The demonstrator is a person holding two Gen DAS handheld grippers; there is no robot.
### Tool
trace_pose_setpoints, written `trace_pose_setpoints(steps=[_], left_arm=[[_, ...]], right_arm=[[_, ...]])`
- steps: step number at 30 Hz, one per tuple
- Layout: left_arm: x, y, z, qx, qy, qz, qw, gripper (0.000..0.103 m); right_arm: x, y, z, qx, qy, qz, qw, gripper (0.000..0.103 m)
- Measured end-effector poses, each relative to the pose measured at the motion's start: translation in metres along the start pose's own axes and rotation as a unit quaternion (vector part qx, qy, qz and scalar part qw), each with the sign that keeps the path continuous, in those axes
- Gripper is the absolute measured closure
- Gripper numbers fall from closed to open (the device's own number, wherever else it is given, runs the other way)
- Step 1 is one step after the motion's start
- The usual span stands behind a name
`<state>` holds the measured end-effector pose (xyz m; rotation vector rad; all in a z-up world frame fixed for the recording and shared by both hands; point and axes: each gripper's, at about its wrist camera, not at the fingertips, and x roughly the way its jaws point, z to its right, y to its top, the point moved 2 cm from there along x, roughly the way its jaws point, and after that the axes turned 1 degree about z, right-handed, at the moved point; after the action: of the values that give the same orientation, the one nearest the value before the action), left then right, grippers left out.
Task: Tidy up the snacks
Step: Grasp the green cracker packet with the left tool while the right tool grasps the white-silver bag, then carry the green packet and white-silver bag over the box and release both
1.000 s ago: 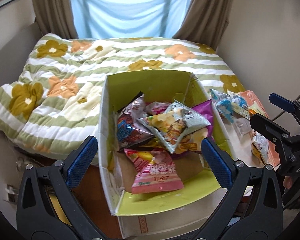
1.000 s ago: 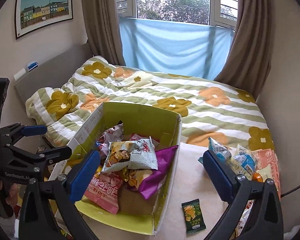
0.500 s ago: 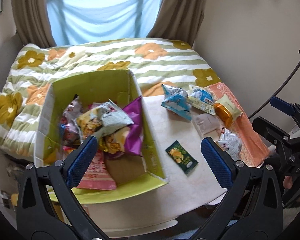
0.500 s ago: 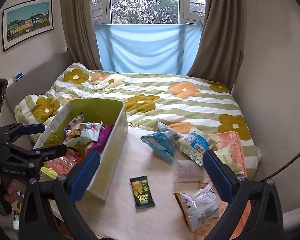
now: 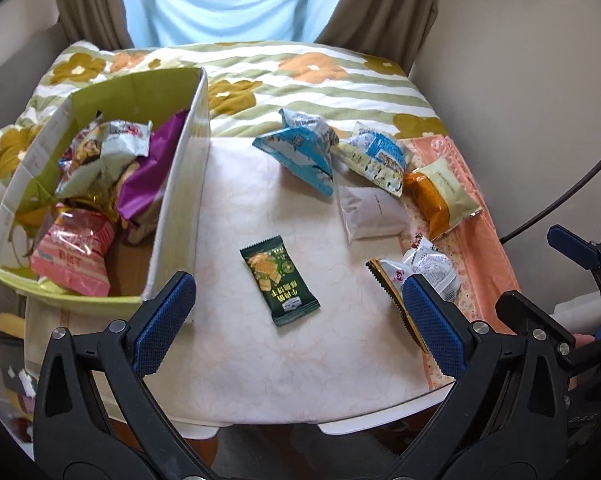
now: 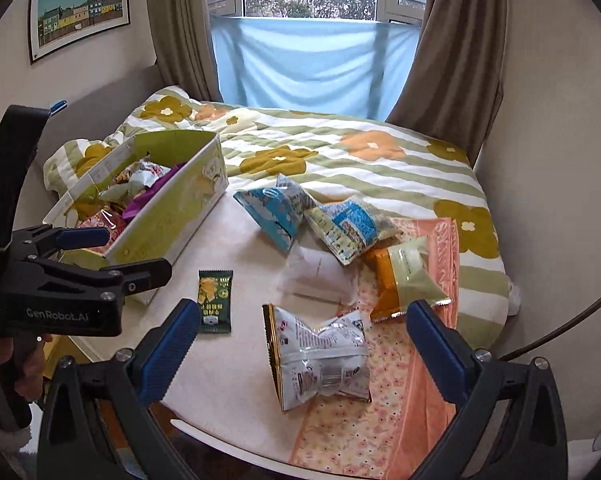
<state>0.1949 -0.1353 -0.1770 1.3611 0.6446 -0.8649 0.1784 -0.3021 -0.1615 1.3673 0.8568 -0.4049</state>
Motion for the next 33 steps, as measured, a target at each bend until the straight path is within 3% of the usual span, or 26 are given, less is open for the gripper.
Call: trace_pose_setpoints(steps=[5,13,17,20,25,33], left_arm=[[0.043,-0.019,0.005,-0.019,0.019,-0.025,0.9993,0.001],[0.108,-0.032,0.003,-0.044,0.035,-0.048,0.9972,0.01],[0.13,-0.031,-0.006,-0.057,0.046,-0.06,0.9955,0.012],[0.143,-0.031,-0.011,-0.06,0.051,-0.07,0.9945,0.021],[0.151,-0.031,-0.009,-0.039,0.063,-0.069,0.9948,0.024],[0.147,-0.034,-0.008,-0.005,0.065,-0.07,0.9954,0.051]], right_arm=[[0.031,-0.032,0.013,0.015,0.017,-0.022,1.0,0.001],[0.071,-0.064,0.018,0.022,0.019,-0.054,0.998,0.001],[0.085,-0.071,0.02,0.033,0.022,-0.062,0.997,0.001],[0.095,-0.072,0.021,0.03,0.02,-0.069,0.997,0.001],[0.107,-0.068,0.024,0.029,0.019,-0.076,0.996,0.001],[0.119,-0.064,0.029,0.019,0.005,-0.081,0.996,0.001]])
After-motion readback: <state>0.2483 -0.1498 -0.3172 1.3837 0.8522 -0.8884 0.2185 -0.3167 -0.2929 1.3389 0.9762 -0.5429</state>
